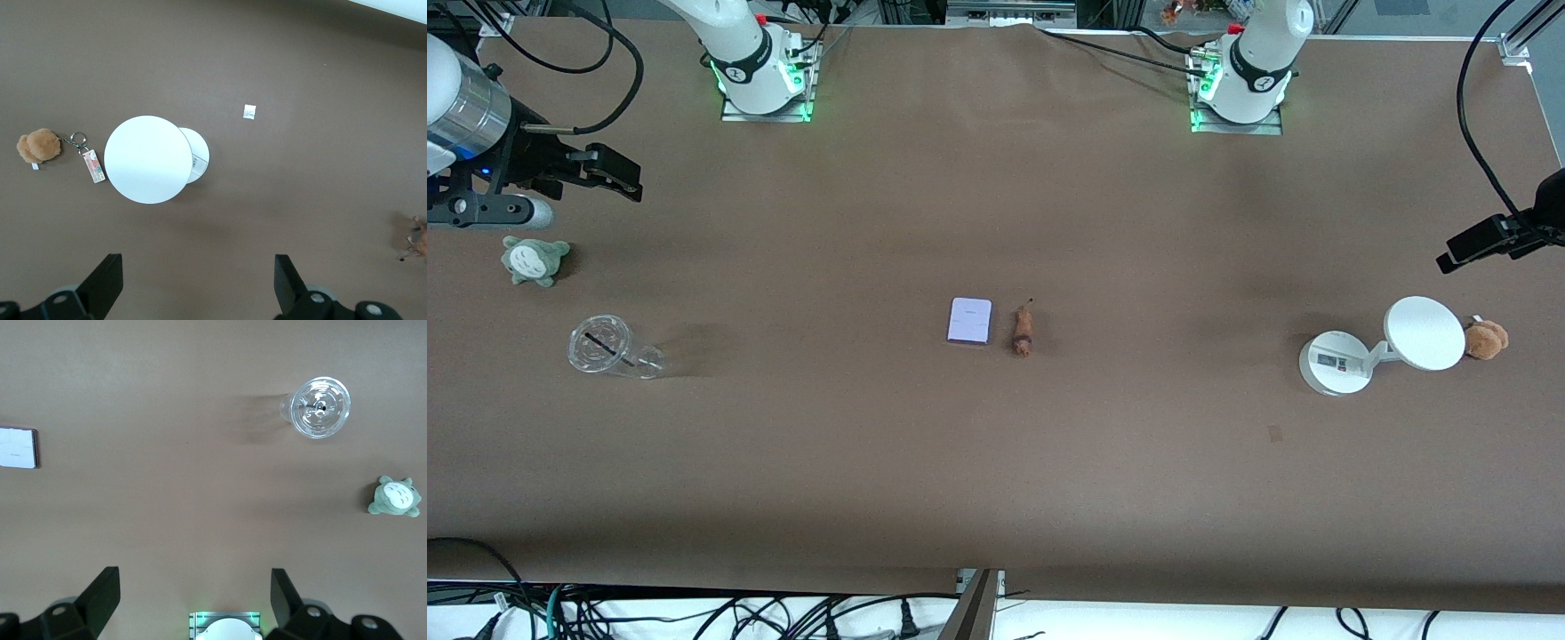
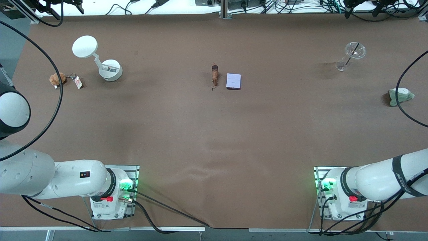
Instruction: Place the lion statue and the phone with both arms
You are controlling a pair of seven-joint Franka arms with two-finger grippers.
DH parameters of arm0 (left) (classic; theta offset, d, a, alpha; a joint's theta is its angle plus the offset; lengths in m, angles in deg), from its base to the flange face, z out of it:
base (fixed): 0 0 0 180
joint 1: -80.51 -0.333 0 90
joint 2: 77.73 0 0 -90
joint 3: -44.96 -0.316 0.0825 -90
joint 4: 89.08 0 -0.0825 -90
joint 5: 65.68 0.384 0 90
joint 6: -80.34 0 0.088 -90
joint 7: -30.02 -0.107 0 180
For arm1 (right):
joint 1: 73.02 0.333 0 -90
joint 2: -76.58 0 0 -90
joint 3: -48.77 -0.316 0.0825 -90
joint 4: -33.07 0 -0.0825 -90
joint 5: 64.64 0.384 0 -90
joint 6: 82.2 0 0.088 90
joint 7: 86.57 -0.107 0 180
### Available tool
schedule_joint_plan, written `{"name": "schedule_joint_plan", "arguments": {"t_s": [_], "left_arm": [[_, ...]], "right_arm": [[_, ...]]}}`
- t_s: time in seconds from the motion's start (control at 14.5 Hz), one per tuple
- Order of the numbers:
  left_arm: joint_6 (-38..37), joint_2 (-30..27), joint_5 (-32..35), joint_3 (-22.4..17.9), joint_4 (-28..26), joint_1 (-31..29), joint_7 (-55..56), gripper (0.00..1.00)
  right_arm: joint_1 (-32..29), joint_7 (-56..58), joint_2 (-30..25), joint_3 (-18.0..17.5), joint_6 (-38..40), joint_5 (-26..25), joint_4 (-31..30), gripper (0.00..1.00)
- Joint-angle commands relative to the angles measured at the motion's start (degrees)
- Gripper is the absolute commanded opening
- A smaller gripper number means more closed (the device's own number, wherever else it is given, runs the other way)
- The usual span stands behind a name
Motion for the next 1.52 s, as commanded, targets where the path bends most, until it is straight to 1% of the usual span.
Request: {"name": "schedule_joint_plan", "arguments": {"t_s": [0.0,0.41,0.48,0.55,0.69,1.45], "left_arm": [[-3.08,0.32,1.01,-0.10,1.42,0.69,-0.22,1.00],[-3.53,0.23,1.10,-0.01,1.34,0.77,-0.22,1.00],[-4.05,0.14,1.10,0.25,1.34,0.86,-0.22,1.00],[-4.67,0.14,1.19,1.38,1.42,0.78,-0.13,1.00],[-4.85,0.05,1.19,1.83,1.42,0.77,-0.05,1.00],[-4.94,-0.03,1.10,1.83,1.51,0.77,-0.04,1.00]], "right_arm": [[-0.35,0.21,0.30,-0.14,0.00,-0.10,0.85,1.00],[-0.35,0.21,0.30,-0.13,0.00,-0.02,0.85,1.00],[-0.35,0.21,0.30,-0.22,0.00,-0.02,0.94,1.00],[-0.35,0.21,0.30,-0.14,0.00,-0.02,0.85,1.00],[-0.35,0.21,0.30,-0.13,0.00,-0.02,0.85,1.00],[-0.52,0.38,0.56,-0.05,0.00,-0.19,0.94,1.00]]}}
